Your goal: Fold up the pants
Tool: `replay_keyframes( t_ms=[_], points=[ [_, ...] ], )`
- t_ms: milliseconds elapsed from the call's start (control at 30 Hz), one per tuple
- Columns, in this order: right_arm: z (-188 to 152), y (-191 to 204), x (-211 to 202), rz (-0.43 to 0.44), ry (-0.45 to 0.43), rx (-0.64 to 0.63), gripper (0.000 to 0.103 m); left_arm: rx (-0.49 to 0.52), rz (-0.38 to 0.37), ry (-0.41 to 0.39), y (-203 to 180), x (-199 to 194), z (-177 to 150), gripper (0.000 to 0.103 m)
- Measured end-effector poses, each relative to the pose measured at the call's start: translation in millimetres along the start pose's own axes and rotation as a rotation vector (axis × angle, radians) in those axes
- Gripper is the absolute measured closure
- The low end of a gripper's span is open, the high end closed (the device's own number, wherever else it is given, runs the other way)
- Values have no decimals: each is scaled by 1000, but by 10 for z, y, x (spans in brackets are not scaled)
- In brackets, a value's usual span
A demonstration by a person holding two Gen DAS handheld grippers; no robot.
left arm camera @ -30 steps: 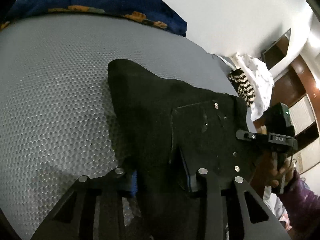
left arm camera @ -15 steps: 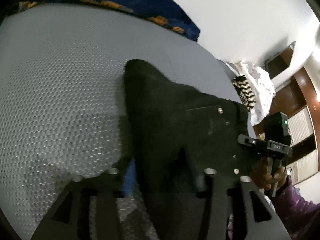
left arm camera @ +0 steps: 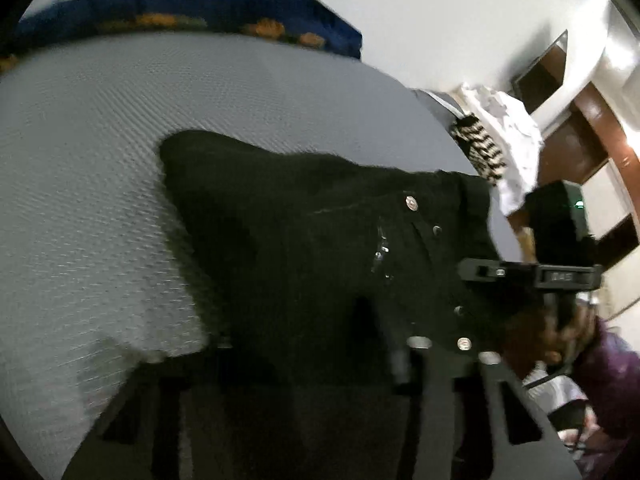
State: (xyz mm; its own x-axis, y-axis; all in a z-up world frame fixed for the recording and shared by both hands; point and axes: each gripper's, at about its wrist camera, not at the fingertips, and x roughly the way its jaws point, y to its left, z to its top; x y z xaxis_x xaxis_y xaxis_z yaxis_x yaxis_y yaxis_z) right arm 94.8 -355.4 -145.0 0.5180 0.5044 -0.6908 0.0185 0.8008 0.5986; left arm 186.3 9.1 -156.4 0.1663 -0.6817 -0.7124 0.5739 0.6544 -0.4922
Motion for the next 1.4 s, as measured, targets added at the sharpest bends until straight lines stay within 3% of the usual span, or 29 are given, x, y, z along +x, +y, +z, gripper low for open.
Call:
replay_keyframes(
  t_ms=[233, 433, 700, 1400],
  points=[
    [-108, 172, -52, 25, -53, 5, 79, -9, 94, -78, -36, -267, -237, 73],
    [-105, 411, 66, 40, -34, -8, 80, 17, 168, -117, -56, -526, -347, 75],
    [-167, 703, 421, 73, -11, 6, 80, -20, 262, -149, 201, -844, -565, 75],
    [-343, 694, 549, 2, -42, -6, 75, 29, 321, -159, 172, -766, -695, 64]
  ],
)
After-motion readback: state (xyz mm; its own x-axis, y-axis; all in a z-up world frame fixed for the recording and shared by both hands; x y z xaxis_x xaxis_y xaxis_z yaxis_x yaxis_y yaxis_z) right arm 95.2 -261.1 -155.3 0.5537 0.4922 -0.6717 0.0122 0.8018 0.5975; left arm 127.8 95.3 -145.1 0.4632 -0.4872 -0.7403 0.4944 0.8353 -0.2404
